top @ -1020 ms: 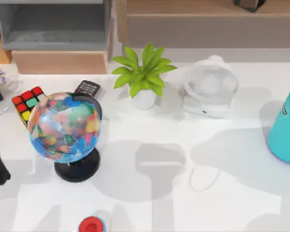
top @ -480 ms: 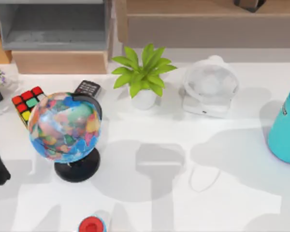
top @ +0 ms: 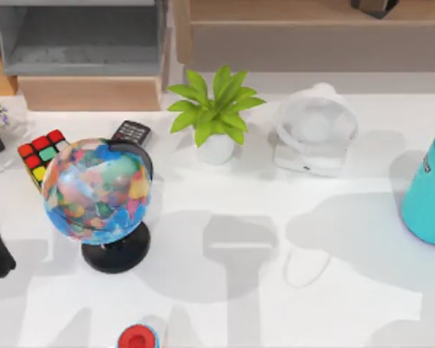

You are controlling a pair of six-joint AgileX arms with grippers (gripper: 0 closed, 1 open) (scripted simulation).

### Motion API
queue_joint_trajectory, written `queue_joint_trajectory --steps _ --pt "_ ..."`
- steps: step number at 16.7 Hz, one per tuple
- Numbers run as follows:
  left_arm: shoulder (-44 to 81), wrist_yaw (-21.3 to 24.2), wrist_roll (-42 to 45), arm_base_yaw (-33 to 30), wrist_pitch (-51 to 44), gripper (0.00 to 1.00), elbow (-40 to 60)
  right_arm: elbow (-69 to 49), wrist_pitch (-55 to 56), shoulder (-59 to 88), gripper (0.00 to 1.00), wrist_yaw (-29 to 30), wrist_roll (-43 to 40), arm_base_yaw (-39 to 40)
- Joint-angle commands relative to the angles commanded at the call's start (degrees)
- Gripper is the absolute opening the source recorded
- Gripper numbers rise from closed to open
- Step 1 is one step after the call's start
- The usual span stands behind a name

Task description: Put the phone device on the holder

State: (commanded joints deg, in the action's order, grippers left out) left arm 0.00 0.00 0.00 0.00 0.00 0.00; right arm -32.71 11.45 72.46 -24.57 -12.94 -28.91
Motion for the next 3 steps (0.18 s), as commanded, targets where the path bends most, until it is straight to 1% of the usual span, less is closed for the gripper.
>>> queue_joint_trajectory --steps 3 --pt "0.0 0.0 0.0 0.0 0.0 1.0 0.0 0.0 0.0 0.0 1.0 0.0 0.0 0.0"
